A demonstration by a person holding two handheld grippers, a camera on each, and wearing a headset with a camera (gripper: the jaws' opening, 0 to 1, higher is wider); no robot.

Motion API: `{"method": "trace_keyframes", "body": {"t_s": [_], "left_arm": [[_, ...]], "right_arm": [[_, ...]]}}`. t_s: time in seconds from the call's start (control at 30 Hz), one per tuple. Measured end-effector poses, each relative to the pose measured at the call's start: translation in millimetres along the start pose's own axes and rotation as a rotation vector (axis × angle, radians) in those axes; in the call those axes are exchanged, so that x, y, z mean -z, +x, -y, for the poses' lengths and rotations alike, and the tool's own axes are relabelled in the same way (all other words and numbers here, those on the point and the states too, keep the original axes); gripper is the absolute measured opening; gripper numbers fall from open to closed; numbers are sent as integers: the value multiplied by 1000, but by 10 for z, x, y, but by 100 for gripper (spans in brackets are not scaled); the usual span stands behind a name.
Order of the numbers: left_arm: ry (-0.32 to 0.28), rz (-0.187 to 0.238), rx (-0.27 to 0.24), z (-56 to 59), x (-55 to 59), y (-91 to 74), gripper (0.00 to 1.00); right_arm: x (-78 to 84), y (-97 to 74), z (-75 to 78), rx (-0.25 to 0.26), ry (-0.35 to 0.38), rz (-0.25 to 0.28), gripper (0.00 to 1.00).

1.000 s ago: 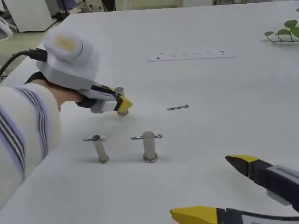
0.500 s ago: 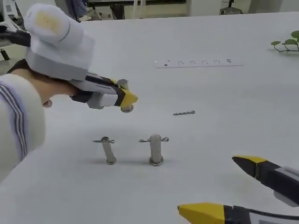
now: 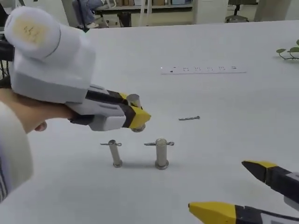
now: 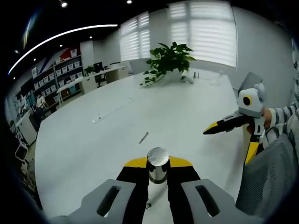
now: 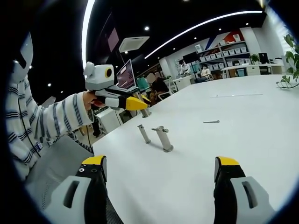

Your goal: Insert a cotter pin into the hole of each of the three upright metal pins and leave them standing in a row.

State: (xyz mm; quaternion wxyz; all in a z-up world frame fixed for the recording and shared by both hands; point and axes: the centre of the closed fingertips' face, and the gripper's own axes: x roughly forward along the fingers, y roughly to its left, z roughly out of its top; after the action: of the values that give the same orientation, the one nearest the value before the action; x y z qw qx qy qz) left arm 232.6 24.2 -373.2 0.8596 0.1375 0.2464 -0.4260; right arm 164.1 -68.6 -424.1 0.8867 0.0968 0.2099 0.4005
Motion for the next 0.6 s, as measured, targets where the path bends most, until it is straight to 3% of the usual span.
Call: {"method": "trace_keyframes", "body": {"t_s": [0.2, 0.3, 0.6], "left_arm": [[-21, 8, 2, 174, 99, 33, 10], [-32, -1, 8, 170, 165, 86, 10], [-21, -32, 32, 400, 419, 154, 10]], "right_arm": [[-19, -2, 57, 4, -9, 1, 94], [-35, -3, 80, 6, -17, -2, 94], [-37, -10, 96, 11, -26, -10, 94]]}}
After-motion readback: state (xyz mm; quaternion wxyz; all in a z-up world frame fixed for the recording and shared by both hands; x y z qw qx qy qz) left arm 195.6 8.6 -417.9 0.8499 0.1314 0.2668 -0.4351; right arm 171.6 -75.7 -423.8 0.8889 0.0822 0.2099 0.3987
